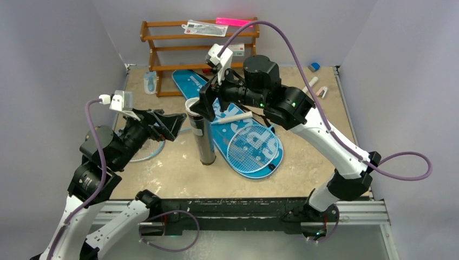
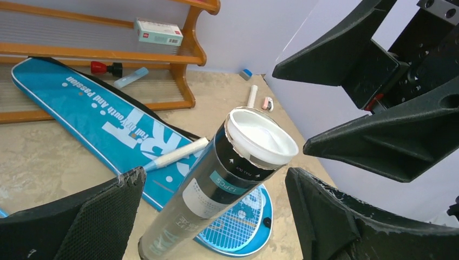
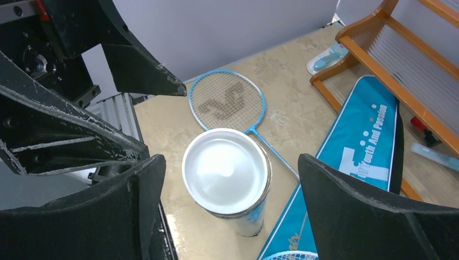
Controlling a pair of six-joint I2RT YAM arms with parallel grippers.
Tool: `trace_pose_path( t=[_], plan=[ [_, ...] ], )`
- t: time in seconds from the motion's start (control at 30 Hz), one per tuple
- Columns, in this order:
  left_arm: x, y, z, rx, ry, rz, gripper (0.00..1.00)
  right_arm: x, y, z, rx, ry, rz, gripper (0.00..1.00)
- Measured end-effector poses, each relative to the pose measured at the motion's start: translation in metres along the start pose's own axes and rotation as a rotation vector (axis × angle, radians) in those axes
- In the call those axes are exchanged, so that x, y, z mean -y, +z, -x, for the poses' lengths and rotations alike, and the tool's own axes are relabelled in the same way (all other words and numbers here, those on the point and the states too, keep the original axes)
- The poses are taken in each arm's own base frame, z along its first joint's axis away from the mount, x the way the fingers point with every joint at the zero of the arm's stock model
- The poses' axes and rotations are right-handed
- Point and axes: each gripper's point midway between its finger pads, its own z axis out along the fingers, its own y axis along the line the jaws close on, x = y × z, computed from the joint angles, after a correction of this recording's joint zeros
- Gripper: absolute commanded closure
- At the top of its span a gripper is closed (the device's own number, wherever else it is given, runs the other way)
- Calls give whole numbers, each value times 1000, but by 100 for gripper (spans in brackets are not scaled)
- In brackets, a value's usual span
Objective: Pack up the badminton gear
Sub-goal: Close the lid on the shuttle tube.
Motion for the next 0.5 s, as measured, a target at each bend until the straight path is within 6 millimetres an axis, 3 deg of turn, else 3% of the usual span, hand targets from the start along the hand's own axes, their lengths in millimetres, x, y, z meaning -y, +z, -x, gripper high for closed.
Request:
trace_pose_path(
  t=[0.23,0.4,0.5],
  plan=[
    [2,2,-1,-9,-53,5,0,7,-3,-8,27,23,-46,10],
    [4,8,2,-1,-78,1,0,11,-19,-18,67,43,-93,4],
    [6,11,4,5,-86,-2,0,8,-33,-11,114,36,-91,1]
  ],
)
